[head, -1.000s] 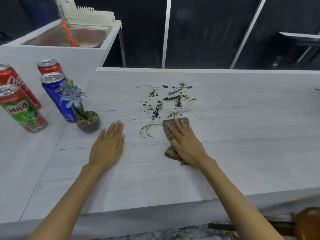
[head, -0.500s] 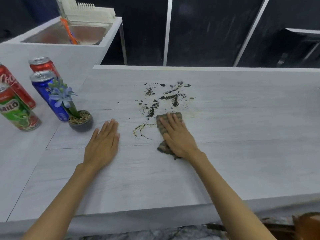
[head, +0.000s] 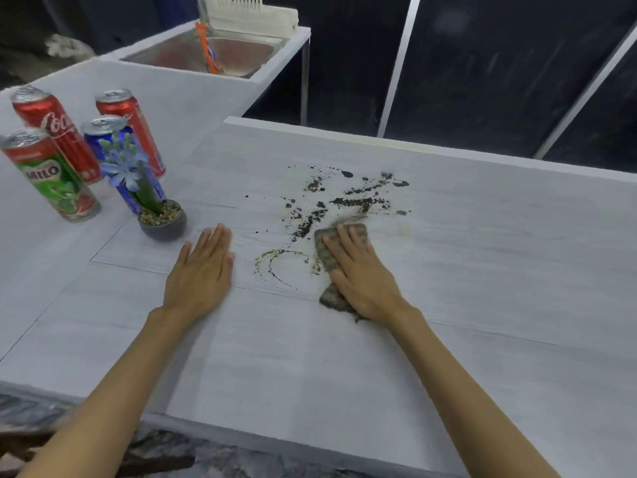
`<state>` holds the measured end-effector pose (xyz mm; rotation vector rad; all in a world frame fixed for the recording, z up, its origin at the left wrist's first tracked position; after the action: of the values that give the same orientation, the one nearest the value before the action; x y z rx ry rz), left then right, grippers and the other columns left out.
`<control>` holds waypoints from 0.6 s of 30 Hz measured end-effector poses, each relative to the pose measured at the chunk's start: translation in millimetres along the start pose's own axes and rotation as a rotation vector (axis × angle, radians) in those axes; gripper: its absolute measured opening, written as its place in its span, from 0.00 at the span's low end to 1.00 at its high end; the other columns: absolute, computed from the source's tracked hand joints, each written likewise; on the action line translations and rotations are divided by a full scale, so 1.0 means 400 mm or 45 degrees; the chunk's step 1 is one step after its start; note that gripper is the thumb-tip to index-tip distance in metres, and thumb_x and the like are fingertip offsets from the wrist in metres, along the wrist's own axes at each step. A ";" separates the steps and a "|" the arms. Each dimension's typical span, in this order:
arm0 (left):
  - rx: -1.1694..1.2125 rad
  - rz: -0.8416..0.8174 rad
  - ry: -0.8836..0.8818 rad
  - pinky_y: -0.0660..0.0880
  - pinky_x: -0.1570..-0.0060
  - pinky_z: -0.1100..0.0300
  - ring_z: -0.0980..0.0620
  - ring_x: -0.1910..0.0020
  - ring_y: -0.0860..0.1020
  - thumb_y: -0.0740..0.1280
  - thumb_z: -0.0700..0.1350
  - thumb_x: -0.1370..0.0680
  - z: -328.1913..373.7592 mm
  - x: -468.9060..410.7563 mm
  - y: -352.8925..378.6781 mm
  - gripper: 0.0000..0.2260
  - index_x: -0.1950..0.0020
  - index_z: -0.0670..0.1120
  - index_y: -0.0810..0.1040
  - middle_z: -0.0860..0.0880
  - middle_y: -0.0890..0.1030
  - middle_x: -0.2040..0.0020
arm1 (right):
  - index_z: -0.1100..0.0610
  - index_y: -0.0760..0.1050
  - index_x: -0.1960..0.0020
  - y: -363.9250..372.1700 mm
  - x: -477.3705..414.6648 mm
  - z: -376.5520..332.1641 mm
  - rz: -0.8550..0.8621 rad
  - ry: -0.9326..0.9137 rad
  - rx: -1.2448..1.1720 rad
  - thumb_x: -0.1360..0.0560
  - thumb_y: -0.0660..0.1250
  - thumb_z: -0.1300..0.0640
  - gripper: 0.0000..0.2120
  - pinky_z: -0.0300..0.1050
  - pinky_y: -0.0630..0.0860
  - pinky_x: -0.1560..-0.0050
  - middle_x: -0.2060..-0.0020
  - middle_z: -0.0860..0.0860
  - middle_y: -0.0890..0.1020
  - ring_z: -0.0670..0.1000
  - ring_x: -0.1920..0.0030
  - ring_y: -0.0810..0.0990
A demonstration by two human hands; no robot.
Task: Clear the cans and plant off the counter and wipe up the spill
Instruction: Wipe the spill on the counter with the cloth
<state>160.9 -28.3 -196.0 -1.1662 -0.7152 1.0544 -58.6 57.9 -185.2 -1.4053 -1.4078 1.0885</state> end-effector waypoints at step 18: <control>-0.061 -0.003 -0.091 0.44 0.26 0.56 0.56 0.24 0.47 0.45 0.49 0.19 -0.005 -0.018 0.014 0.23 0.24 0.48 0.47 0.52 0.48 0.23 | 0.54 0.44 0.23 -0.041 -0.100 0.220 -0.023 -0.143 -0.018 0.24 0.39 0.42 0.32 0.43 0.34 0.28 0.26 0.48 0.40 0.48 0.25 0.37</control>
<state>158.4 -35.4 -201.3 -1.1727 -0.8015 1.0867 -147.3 16.8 -192.0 -1.3571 -1.5079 1.1634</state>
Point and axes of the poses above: each hand's wrist, its own x-axis away from the middle knuckle, its own y-axis out of the palm, z = x × y, the point moved 7 cm from there along -x, towards the middle knuckle
